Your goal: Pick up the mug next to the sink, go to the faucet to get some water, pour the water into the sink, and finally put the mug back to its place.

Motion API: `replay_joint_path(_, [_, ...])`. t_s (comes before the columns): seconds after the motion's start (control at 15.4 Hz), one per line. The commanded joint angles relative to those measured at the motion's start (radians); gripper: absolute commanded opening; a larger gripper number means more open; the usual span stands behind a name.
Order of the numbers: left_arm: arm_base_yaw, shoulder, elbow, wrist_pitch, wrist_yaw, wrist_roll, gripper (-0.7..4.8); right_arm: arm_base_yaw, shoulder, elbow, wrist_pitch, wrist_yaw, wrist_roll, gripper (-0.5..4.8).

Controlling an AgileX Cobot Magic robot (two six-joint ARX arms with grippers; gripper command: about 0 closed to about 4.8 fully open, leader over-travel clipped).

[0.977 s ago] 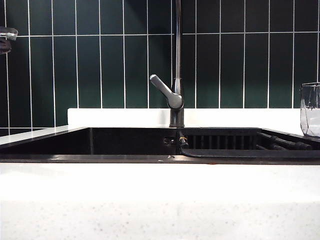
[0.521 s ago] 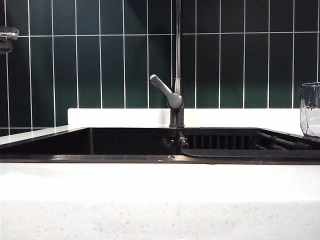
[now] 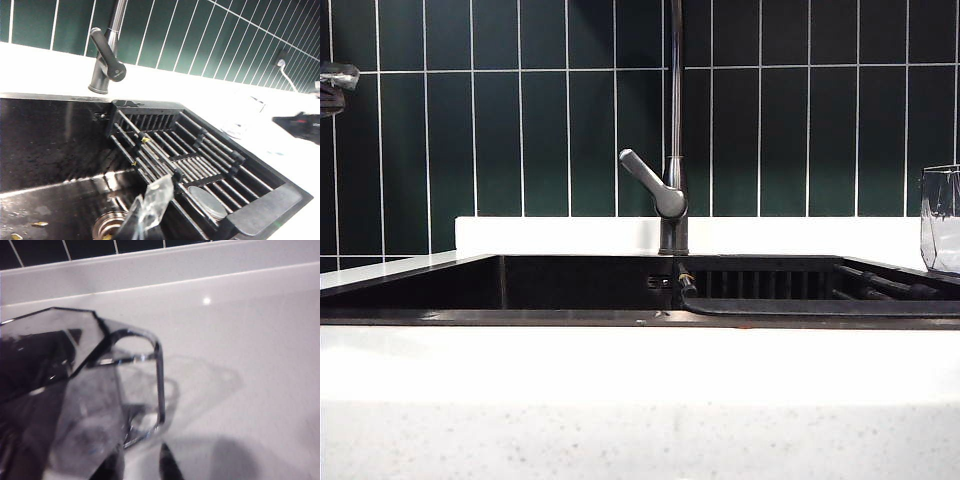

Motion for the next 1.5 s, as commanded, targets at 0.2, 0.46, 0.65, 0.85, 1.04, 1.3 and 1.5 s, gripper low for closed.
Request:
replay_joint_path(0.2, [0.000, 0.001, 0.002, 0.012, -0.164, 0.024, -0.05, 0.022, -0.320, -0.080, -0.162, -0.002, 0.046, 0.16])
replay_joint_path(0.46, [0.000, 0.001, 0.002, 0.013, -0.180, 0.053, -0.05, 0.120, -0.540, -0.097, -0.245, 0.004, 0.037, -0.05])
replay_joint_path(0.65, [0.001, 0.001, 0.002, 0.013, -0.180, 0.053, -0.05, 0.211, -0.728, -0.166, -0.277, 0.098, 0.019, -0.05])
replay_joint_path(0.85, [0.002, 0.001, 0.002, 0.019, -0.180, 0.053, -0.05, 0.273, -0.933, -0.223, -0.387, 0.176, 0.017, -0.05])
replay_joint_path(1.04, [0.002, 0.001, 0.002, 0.019, -0.180, 0.144, -0.05, 0.288, -1.062, -0.246, -0.520, 0.201, 0.008, -0.05])
replay_joint_path(1.3, [0.002, 0.001, 0.002, 0.011, -0.181, 0.155, -0.05, 0.330, -1.064, -0.263, -0.564, 0.201, 0.008, -0.05])
replay_joint_path(1.5, [0.002, 0.001, 0.002, -0.013, -0.196, 0.154, -0.05, 0.339, -1.064, -0.263, -0.566, 0.193, 0.009, -0.05])
